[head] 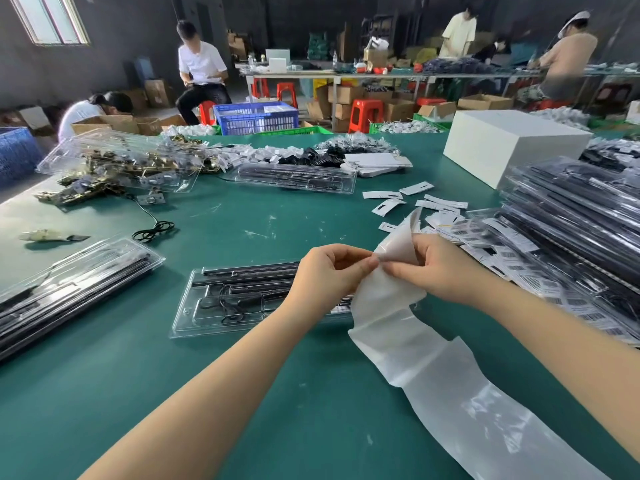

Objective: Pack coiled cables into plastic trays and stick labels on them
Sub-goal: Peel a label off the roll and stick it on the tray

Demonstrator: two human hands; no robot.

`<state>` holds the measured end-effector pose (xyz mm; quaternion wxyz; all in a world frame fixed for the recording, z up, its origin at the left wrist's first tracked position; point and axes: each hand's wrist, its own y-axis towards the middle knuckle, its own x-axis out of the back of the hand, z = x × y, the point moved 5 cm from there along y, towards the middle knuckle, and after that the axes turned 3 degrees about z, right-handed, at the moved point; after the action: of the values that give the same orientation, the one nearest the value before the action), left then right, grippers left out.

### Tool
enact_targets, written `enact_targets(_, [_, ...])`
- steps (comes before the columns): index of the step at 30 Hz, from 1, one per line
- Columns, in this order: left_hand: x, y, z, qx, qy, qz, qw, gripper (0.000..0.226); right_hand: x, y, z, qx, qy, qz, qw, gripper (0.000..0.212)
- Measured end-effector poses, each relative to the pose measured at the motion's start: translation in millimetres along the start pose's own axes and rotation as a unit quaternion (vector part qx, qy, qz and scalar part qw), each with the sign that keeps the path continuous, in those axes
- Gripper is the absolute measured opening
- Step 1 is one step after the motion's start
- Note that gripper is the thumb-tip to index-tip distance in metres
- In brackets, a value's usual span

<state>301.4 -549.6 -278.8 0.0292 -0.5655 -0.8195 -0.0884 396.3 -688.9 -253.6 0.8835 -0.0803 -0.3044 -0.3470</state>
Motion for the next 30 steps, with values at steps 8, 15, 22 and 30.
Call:
enact_targets(8, [-4.4,-2.8,0.2,0.018,0.018,-0.001,1.000,0.009,-2.0,-5.3,-4.6,-0.004,0.005,0.020,1.000,0.018])
enact_targets(15, [-13.9,-14.1,9.4,0.133,-0.155,0.105,0.973,0.011,-4.4,-12.6,-12.2,-0.013,0.091,0.073,0.993,0.016])
enact_targets(22, [-18.9,-18.7,9.0,0.095,-0.128,0.101,0.982,0.014,-8.0,-15.5,-18.7,-0.030,0.155,0.058,0.986,0.023])
enact_targets(30, [-19.1,-16.6,10.7,0.101,-0.135,0.034,0.985,0.029,-16.0,-22.5,-22.4,-0.070,0.215,0.067,0.972,0.034])
